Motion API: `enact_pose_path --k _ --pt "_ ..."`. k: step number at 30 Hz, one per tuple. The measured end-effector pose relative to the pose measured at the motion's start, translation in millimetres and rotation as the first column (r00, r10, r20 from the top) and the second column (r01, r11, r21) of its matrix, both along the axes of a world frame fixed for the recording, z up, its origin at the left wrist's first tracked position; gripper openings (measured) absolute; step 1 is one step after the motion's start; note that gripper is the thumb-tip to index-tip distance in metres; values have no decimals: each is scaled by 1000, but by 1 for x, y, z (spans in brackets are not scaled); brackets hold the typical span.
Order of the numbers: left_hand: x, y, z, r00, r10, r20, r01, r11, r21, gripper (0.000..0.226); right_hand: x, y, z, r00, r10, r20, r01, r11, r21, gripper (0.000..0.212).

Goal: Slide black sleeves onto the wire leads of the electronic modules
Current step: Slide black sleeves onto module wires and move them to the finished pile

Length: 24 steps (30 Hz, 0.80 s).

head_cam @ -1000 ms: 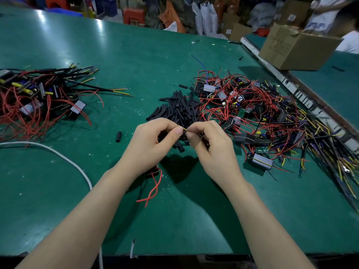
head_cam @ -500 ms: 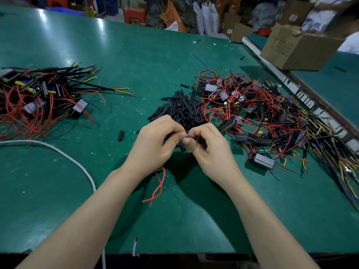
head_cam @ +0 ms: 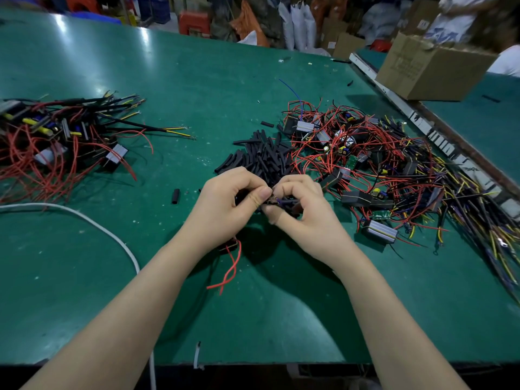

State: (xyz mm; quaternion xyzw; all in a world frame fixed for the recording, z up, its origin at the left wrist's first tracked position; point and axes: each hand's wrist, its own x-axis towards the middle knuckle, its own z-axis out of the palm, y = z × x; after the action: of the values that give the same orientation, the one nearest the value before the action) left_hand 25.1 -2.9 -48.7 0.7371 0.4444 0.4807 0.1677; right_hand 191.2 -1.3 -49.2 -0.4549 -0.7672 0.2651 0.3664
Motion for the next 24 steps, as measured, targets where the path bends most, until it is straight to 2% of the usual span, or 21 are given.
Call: enact_pose_path --k 3,6,11,15,17,19,22,24 --pt "1 0 0 999 -32 4 32 999 -39 8 -1 3 -5 995 -96 7 92 973 210 15" --pt "0 0 0 998 -43 41 47 994 -95 10 -1 4 -10 991 -127 39 102 916 387 10" --pt "0 0 0 995 -49 92 62 987 -149 11 1 7 -11 992 -129 -10 116 856 504 15" --pt "-1 1 0 992 -48 113 66 984 -163 12 3 9 -10 995 -88 -36 94 847 523 11" --pt "-1 1 0 993 -39 115 58 985 -166 11 2 8 -8 996 -70 -46 84 862 499 11" --pt "-1 1 0 995 -31 99 45 989 -141 8 2 7 -5 995 -35 -93 70 909 411 11" --pt "0 0 -1 1000 -8 18 9 999 -43 7 2 4 -1 985 1 -174 21 992 126 10" --pt "0 0 -2 1000 7 -8 -7 1000 8 9 3 3 3 977 0 -214 -13 998 -59 12"
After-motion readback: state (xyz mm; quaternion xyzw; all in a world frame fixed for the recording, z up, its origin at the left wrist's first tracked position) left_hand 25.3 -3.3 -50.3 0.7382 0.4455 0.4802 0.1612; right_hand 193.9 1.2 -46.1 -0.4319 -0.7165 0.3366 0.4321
